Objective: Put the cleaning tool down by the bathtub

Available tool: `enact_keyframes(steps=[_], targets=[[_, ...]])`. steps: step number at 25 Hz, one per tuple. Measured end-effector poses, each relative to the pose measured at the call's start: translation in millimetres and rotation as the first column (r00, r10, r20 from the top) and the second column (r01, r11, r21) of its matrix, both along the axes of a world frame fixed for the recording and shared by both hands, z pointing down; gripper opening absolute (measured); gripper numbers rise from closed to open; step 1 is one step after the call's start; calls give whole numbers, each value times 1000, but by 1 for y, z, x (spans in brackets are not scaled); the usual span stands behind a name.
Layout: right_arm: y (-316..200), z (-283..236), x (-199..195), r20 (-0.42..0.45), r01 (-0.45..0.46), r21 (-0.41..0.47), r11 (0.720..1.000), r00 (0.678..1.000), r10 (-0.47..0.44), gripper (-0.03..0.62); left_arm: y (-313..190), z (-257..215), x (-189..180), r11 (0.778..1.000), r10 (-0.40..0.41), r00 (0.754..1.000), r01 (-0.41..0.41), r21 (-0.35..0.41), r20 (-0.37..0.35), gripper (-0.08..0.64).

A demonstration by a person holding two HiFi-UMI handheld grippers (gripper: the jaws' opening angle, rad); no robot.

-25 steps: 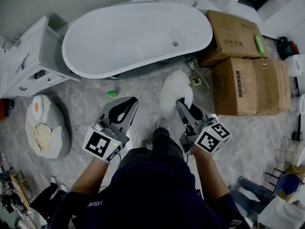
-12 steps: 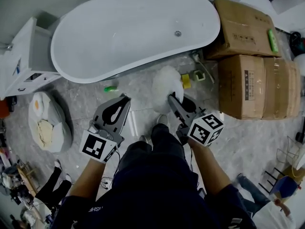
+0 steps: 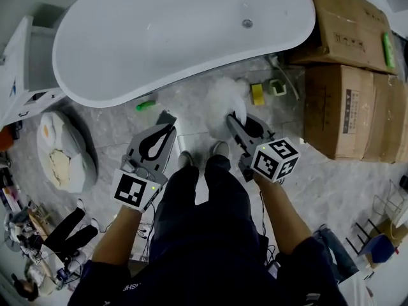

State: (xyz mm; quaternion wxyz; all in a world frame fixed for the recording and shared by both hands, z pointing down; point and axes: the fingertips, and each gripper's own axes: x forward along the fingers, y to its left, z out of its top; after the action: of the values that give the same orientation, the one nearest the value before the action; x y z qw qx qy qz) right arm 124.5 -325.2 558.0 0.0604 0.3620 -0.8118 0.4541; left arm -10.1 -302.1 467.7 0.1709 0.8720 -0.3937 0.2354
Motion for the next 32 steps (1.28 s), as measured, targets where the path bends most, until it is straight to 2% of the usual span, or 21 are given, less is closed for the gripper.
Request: enact_keyframes(steps=[7, 15, 19, 32], targets=[[-1, 88, -15, -58, -21, -29, 999, 998, 20, 89, -6, 93, -9, 997, 42, 999, -41, -58, 14, 41], [1, 244, -35, -138, -60, -91, 994, 989, 47, 89, -7, 238, -15, 986, 121, 992, -115, -121, 38, 41], [3, 318, -41, -171, -55, -117, 992, 985, 34, 89, -6, 305, -20, 983, 118, 992, -111, -143, 38, 41], [-13, 503, -47, -260, -5, -106, 994, 965, -23, 89, -17, 479, -16, 971, 194, 979, -182, -156, 66, 41]])
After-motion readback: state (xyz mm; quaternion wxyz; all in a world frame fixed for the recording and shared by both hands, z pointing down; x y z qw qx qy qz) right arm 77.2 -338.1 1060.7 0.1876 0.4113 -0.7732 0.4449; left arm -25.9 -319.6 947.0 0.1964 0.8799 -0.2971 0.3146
